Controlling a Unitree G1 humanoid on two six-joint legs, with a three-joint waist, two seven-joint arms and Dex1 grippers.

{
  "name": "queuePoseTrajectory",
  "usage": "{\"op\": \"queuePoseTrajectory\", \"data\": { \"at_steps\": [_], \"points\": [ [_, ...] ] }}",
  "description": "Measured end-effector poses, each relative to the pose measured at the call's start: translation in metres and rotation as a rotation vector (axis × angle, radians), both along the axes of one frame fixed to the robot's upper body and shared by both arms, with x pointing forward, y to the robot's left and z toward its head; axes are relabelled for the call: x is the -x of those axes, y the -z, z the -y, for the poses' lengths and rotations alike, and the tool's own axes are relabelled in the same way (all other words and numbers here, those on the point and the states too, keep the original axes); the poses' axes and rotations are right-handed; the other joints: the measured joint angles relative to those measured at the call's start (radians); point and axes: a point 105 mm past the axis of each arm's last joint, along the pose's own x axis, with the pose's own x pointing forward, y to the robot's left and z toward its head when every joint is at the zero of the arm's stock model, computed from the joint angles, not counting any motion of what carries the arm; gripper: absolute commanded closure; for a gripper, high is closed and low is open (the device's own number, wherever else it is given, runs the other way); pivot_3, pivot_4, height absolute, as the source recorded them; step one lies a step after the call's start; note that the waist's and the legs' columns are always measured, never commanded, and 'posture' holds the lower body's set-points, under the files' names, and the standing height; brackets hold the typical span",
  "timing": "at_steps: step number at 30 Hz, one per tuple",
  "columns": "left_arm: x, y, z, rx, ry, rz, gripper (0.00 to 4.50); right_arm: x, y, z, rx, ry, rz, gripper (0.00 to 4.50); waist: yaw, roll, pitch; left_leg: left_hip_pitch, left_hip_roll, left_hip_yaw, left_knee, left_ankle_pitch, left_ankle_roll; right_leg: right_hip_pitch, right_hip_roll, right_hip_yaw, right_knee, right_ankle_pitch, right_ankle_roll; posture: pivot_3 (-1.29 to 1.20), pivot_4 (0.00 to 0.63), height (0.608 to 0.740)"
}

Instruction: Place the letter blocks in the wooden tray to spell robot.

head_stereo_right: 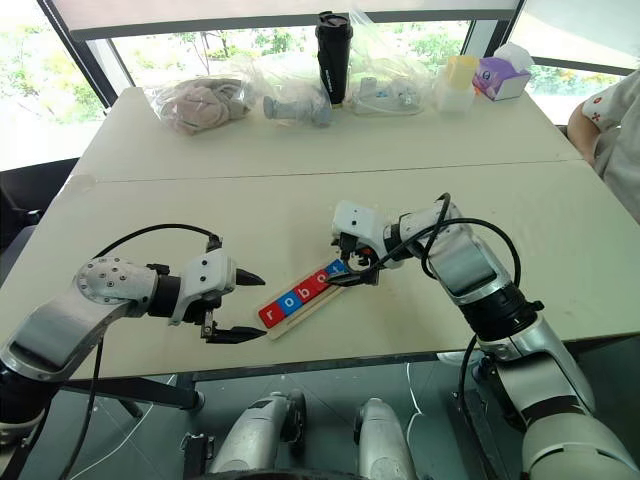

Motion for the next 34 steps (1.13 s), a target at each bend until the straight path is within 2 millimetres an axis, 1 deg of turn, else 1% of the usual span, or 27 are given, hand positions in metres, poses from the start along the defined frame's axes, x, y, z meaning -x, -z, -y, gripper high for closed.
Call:
{"op": "queuePoseTrajectory", "data": {
  "at_steps": [6, 8, 10, 11, 13, 14, 16, 18, 20, 21, 24, 25, 28, 31, 34],
  "points": [
    [-0.001, 0.0, -0.001, 0.003, -0.005, -0.006, 0.0, -0.009, -0.009, 0.008, -0.039, 0.069, 0.054, 0.5, 0.0, 0.0, 0.0, 0.0, 0.0, 0.0, 0.0, 0.0, 0.0, 0.0, 0.0, 0.0, 0.0, 0.0, 0.0, 0.0, 0.15, 0.74],
    [-0.002, -0.004, -0.002, 0.025, -0.013, -0.01, 0.0, -0.017, -0.003, 0.017, -0.04, 0.122, 0.092, 0.5, 0.0, 0.0, 0.0, 0.0, 0.0, 0.0, 0.0, 0.0, 0.0, 0.0, 0.0, 0.0, 0.0, 0.0, 0.0, 0.0, 0.15, 0.74],
    [-0.002, -0.012, -0.004, 0.056, -0.033, -0.012, 0.0, -0.018, 0.007, 0.027, -0.05, 0.158, 0.1, 0.5, 0.001, 0.0, 0.0, 0.0, 0.0, 0.0, 0.0, 0.0, 0.0, 0.0, -0.001, 0.0, 0.0, 0.0, 0.0, 0.0, 0.15, 0.74],
    [-0.001, -0.014, -0.006, 0.061, -0.041, -0.013, 0.0, -0.016, 0.012, 0.032, -0.051, 0.171, 0.089, 0.5, 0.001, 0.0, 0.0, 0.0, 0.0, 0.001, -0.001, 0.0, 0.0, 0.0, -0.001, 0.0, 0.0, 0.0, 0.0, 0.0, 0.15, 0.74],
    [0.003, -0.014, -0.01, 0.064, -0.058, -0.019, 0.0, -0.005, 0.016, 0.042, -0.091, 0.177, 0.051, 0.5, 0.0, 0.0, 0.0, 0.0, 0.0, 0.002, -0.001, 0.0, 0.0, 0.0, -0.001, 0.0, 0.0, 0.0, 0.0, 0.0, 0.15, 0.74],
    [0.004, -0.012, -0.013, 0.079, -0.088, -0.037, 0.0, 0.008, 0.013, 0.047, -0.148, 0.174, 0.016, 0.5, 0.001, 0.0, 0.0, -0.001, 0.0, 0.002, -0.001, 0.0, 0.0, 0.0, -0.002, 0.0, 0.0, 0.0, 0.001, 0.0, 0.15, 0.74],
    [0.004, -0.012, -0.02, 0.112, -0.139, -0.054, 0.0, 0.023, 0.003, 0.052, -0.213, 0.171, -0.007, 0.5, 0.001, 0.0, 0.0, 0.0, 0.0, 0.002, -0.001, 0.0, 0.0, 0.0, -0.002, 0.0, 0.0, 0.001, 0.002, 0.0, 0.15, 0.74],
    [0.002, -0.017, -0.027, 0.155, -0.195, -0.048, 0.0, 0.038, -0.007, 0.062, -0.25, 0.184, -0.019, 0.5, 0.002, 0.0, 0.0, 0.0, 0.0, 0.002, -0.001, 0.0, 0.0, 0.0, -0.002, 0.0, 0.0, 0.001, 0.002, 0.0, 0.15, 0.74],
    [0.001, -0.018, -0.036, 0.17, -0.246, -0.043, 0.0, 0.049, -0.007, 0.073, -0.256, 0.224, -0.036, 0.5, 0.002, 0.0, 0.0, 0.004, 0.0, 0.001, -0.001, 0.0, 0.0, 0.002, -0.002, 0.0, -0.001, 0.001, 0.002, 0.0, 0.15, 0.74],
    [0.002, -0.015, -0.041, 0.176, -0.276, -0.048, 0.0, 0.055, -0.003, 0.08, -0.26, 0.263, -0.051, 0.5, 0.001, 0.0, 0.0, 0.005, 0.0, 0.002, -0.002, 0.0, 0.0, 0.002, -0.002, 0.0, -0.002, 0.001, 0.002, 0.0, 0.15, 0.74],
    [0.006, -0.004, -0.05, 0.176, -0.334, -0.083, 0.0, 0.062, 0.008, 0.093, -0.27, 0.35, -0.093, 0.5, 0.001, 0.0, 0.0, 0.005, 0.0, 0.007, -0.004, -0.001, 0.001, 0.002, -0.007, -0.001, -0.002, 0.001, 0.002, 0.0, 0.15, 0.74],
    [0.007, -0.003, -0.052, 0.188, -0.349, -0.085, 0.0, 0.065, 0.01, 0.094, -0.271, 0.363, -0.099, 0.5, 0.001, 0.0, 0.0, 0.005, 0.0, 0.009, -0.006, -0.001, 0.001, 0.001, -0.008, -0.001, -0.002, 0.001, 0.002, 0.0, 0.15, 0.74],
    [0.004, -0.007, -0.057, 0.243, -0.405, -0.067, 0.0, 0.07, 0.017, 0.1, -0.27, 0.405, -0.109, 0.5, 0.001, 0.0, 0.0, 0.006, 0.0, 0.01, -0.006, -0.001, 0.0, 0.0, -0.009, -0.001, -0.002, 0.001, 0.002, 0.0, 0.15, 0.74],
    [0.002, -0.013, -0.06, 0.281, -0.429, -0.051, 0.0, 0.068, 0.017, 0.101, -0.272, 0.425, -0.098, 0.5, 0.0, 0.0, 0.0, 0.006, 0.0, 0.011, -0.006, -0.001, 0.001, 0.0, -0.011, -0.002, -0.002, 0.001, 0.002, 0.0, 0.15, 0.74],
    [0.002, -0.012, -0.059, 0.294, -0.441, -0.067, 0.0, 0.067, 0.017, 0.101, -0.262, 0.427, -0.081, 0.5, 0.001, 0.0, 0.0, 0.006, 0.0, 0.012, -0.006, -0.001, 0.001, 0.0, -0.012, -0.003, -0.003, 0.001, 0.002, 0.0, 0.15, 0.74]
  ]
}}
